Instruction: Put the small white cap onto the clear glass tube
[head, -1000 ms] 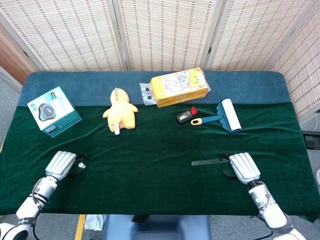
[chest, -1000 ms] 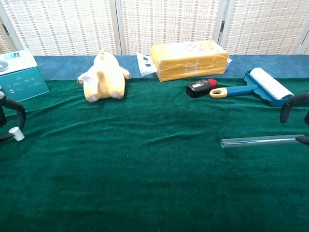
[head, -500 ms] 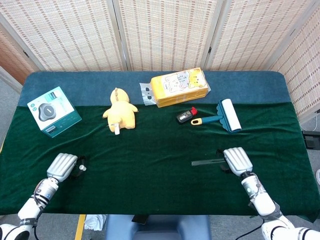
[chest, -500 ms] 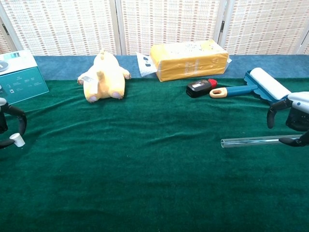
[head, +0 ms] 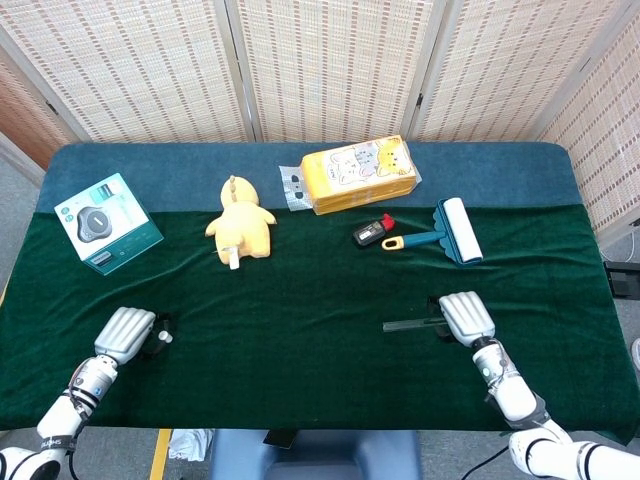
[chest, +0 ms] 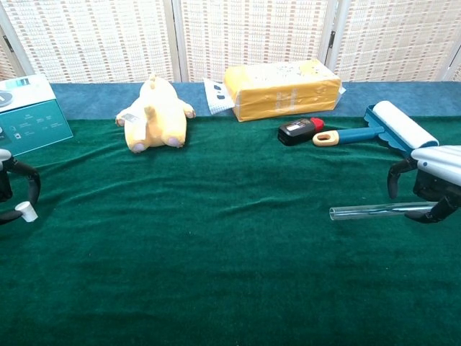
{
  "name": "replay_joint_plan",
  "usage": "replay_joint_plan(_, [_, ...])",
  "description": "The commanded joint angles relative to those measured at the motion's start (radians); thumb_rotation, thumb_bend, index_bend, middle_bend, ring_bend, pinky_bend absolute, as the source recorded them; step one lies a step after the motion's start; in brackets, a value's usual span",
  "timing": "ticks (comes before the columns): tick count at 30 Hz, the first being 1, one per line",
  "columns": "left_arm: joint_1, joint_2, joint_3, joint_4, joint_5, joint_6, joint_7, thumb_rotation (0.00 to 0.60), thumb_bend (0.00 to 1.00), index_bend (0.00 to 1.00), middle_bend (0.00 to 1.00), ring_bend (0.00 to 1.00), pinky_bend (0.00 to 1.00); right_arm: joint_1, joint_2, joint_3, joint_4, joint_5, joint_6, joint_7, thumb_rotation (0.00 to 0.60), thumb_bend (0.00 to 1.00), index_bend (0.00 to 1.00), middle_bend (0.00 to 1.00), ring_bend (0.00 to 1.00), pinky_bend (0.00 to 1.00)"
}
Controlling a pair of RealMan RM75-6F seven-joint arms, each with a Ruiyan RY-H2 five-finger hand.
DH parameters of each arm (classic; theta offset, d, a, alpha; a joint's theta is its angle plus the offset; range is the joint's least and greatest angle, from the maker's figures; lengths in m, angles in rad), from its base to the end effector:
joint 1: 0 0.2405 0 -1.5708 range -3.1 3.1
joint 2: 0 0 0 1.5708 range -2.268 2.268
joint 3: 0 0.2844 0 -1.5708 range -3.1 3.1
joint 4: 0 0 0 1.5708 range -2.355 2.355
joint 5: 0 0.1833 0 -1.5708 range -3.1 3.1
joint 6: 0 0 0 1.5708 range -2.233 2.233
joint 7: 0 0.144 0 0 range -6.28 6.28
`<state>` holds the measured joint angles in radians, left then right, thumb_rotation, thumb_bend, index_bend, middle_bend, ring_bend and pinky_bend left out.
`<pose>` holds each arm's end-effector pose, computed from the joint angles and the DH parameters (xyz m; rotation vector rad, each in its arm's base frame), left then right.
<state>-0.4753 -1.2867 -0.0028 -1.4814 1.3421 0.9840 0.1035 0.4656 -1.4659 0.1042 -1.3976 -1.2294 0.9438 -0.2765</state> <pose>-0.2967 0.2849 0.0855 -1.8349 -1.0256 -0.6818 -0.2897 -0.2978 0.0363 1.7771 -1.0310 0.6639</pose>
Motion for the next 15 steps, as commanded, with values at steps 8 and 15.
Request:
replay_joint_plan(8, [0.002,-0.003,0.001,0.012,0.0,-0.003,-0.011,0.6,0.48,0.58,1.0,0.86,0.76,0.02,-0.011,-0.005,0.002,0.026,-0.016,-0.021,0.6,0.37,0.45,0.97,0.87,1.0])
replay_joint_plan(15, [0.007,-0.001,0.003,0.019,0.001,0.0,-0.021,0.6,0.48,0.58,1.0,0.86,0.76,0.033,-0.009,-0.008,-0.01,0.054,-0.032,-0.038,0.6,0.37,0.49,0.97,0.87,1.0])
